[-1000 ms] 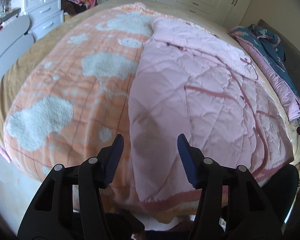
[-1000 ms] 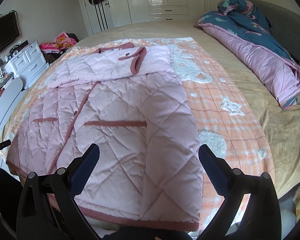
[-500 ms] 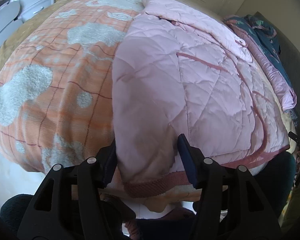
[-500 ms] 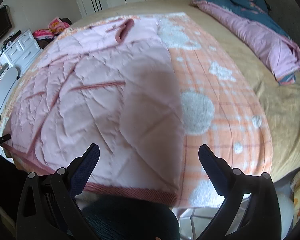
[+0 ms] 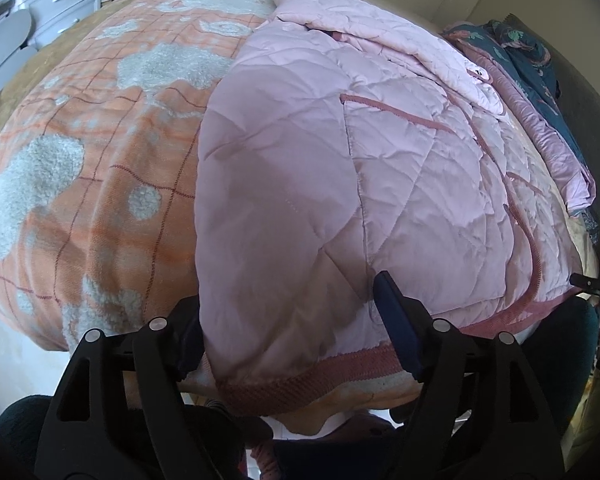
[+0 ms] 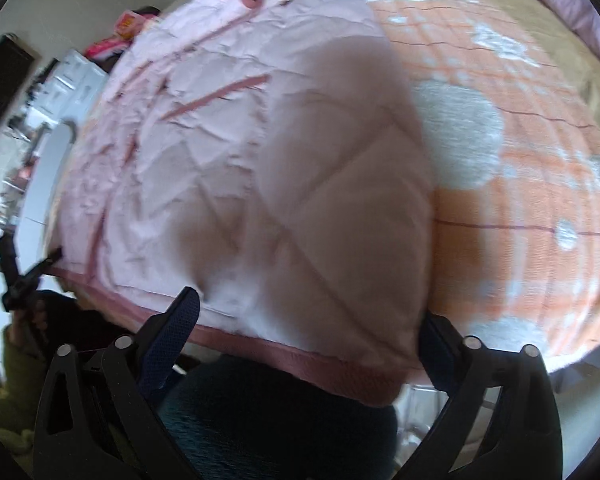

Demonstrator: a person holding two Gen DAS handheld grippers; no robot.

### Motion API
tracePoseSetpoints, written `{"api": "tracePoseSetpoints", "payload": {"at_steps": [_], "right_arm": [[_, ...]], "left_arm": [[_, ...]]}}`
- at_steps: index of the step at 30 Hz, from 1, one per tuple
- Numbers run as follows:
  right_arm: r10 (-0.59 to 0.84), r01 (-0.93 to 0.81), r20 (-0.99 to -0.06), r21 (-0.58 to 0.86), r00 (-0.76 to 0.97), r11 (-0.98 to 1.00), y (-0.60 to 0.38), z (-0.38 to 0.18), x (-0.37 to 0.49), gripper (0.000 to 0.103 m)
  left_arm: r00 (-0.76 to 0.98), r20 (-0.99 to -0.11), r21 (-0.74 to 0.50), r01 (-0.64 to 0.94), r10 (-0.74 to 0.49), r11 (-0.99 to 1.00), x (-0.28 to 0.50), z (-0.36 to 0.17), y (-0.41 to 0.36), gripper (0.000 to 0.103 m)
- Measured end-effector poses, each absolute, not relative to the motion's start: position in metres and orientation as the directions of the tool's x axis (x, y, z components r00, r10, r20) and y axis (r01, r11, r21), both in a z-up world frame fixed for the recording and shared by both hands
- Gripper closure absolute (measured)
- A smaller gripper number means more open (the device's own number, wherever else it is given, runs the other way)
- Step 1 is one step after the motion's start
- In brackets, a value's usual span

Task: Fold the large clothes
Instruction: 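Grasp the ribbed jacket hem with both tools, then lift the hem with both tools and fold it over toward the collar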

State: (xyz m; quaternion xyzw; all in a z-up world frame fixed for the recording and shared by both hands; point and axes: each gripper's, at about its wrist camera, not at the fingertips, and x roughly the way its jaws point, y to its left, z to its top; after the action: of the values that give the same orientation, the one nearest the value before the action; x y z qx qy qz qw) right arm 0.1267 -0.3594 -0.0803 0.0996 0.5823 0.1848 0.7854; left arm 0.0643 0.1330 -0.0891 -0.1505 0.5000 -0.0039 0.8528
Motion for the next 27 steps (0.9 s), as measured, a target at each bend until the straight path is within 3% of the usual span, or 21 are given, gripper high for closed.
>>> {"api": "tracePoseSetpoints", "payload": {"at_steps": [1,2,4,5,8,19,27], "right_arm": [[0.404,-0.176,-0.875,0.368,0.265,0.913,-0.359,-0.078,0.127,0.03],[0.412,-0.189,-0.863,0.37,0.293,0.909,-0.358,-0.073,0.126,0.039],[0.42,-0.207,-0.841,0.368,0.341,0.906,-0.359,-0.064,0.122,0.054],[0.425,-0.211,-0.829,0.37,0.363,0.904,-0.36,-0.06,0.122,0.064],[0.462,-0.24,-0.774,0.395,0.433,0.887,-0.363,-0.045,0.116,0.077],[0.522,-0.327,-0.601,0.41,0.606,0.852,-0.356,0.021,0.127,0.084],[0.532,-0.354,-0.531,0.405,0.66,0.843,-0.352,0.059,0.148,0.085]], "left_arm": [[0.504,-0.849,-0.262,-0.145,-0.156,0.954,0.064,-0.088,0.133,0.042],[0.509,-0.845,-0.271,-0.147,-0.162,0.951,0.063,-0.087,0.135,0.056],[0.52,-0.838,-0.28,-0.148,-0.167,0.948,0.062,-0.085,0.136,0.068],[0.529,-0.833,-0.277,-0.148,-0.161,0.95,0.061,-0.083,0.136,0.083],[0.56,-0.814,-0.277,-0.139,-0.155,0.951,0.058,-0.071,0.136,0.089],[0.687,-0.709,-0.306,-0.097,-0.159,0.947,0.071,-0.012,0.138,0.092],[0.755,-0.636,-0.321,-0.074,-0.157,0.944,0.093,0.03,0.138,0.092]]}}
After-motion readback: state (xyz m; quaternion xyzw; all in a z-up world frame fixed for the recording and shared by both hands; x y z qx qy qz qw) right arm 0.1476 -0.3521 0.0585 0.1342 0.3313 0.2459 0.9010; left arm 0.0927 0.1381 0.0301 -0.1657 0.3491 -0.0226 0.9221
